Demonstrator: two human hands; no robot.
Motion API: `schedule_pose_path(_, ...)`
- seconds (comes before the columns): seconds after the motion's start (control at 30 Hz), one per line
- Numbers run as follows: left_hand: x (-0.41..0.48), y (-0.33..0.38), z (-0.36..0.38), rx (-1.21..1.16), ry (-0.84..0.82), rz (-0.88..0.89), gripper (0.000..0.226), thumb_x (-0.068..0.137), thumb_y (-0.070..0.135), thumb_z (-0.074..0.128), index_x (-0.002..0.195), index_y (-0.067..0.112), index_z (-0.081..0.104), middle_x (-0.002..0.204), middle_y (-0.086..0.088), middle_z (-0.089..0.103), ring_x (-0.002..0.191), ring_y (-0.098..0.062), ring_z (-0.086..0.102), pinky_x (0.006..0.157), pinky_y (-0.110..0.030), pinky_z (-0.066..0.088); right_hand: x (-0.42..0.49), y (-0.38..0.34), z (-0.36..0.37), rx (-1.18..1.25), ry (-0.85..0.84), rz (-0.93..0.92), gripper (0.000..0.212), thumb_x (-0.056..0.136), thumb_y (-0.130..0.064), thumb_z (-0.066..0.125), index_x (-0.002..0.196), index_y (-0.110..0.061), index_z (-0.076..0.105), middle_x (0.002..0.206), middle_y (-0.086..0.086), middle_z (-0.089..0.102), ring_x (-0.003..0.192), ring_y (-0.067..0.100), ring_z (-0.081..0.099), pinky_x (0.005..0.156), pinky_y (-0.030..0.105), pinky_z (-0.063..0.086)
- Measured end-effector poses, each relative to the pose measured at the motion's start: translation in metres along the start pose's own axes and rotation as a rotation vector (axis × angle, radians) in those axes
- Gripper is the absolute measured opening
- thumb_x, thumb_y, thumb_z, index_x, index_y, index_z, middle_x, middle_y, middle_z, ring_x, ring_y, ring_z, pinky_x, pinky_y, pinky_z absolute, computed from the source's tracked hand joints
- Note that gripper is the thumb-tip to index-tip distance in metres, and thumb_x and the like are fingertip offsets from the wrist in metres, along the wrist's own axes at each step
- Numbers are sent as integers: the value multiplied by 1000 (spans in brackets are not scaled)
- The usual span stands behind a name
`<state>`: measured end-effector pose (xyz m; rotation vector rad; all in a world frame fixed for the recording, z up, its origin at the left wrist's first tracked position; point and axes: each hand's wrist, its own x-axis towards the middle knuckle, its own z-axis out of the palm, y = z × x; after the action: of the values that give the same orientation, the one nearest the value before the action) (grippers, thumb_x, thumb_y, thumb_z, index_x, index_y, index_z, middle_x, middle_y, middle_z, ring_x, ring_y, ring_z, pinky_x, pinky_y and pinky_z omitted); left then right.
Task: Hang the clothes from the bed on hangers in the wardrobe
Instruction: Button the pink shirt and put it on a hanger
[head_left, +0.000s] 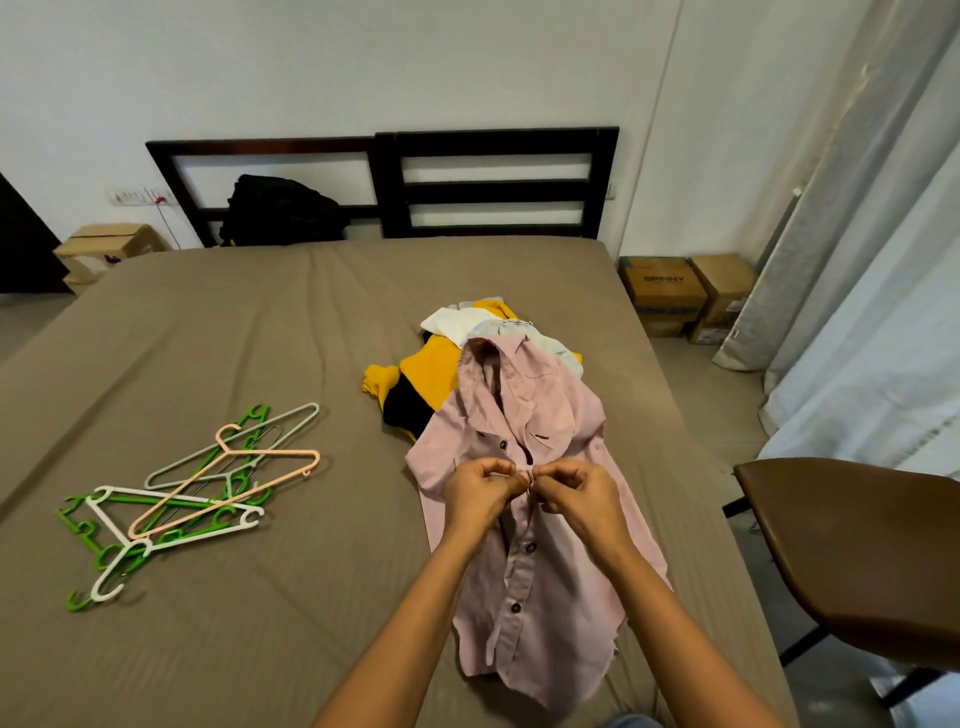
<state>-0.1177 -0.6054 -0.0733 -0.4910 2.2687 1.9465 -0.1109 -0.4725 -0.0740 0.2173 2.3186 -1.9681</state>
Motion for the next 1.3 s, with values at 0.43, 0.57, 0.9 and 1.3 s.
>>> schedule_pose_path(0.43, -1, 10, 12, -274, 3, -275, 12, 82, -3, 61, 71, 2, 63, 48, -1, 57, 39, -7, 52, 41, -17, 48, -7, 6, 16, -261, 234, -38, 8, 75, -12, 71, 78, -18, 75, 72, -5, 72, 68, 8, 67, 67, 31, 56)
schedule_pose_path(0.57, -2, 5, 15, -276, 5, -259, 8, 79, 6, 72, 84, 0, 70, 68, -6, 68, 64, -12, 64, 56, -20, 53, -14, 5, 24, -429, 299, -111, 8, 79, -20, 71, 86, -18, 73, 81, 0, 73, 75, 17, 67, 68, 34, 54)
schedule_pose_path(0.9, -7, -3, 22, -355, 23, -226, 20, 86, -9, 55, 72, 3, 61, 61, -8, 63, 50, -13, 60, 47, -19, 49, -19, 17, 28, -536, 409, -302, 7, 82, -22, 69, 80, -15, 69, 76, 0, 69, 66, 17, 63, 56, 33, 49)
schedule_pose_path(1.3, -4, -24, 14, -348, -109, -291, 15, 92, 5, 57, 79, 12, 63, 69, -3, 59, 57, -10, 46, 55, -22, 39, 9, -2, 4, 219, -77, 556, 21, 79, 2, 63, 60, -5, 61, 47, 4, 48, 42, 12, 36, 46, 18, 28)
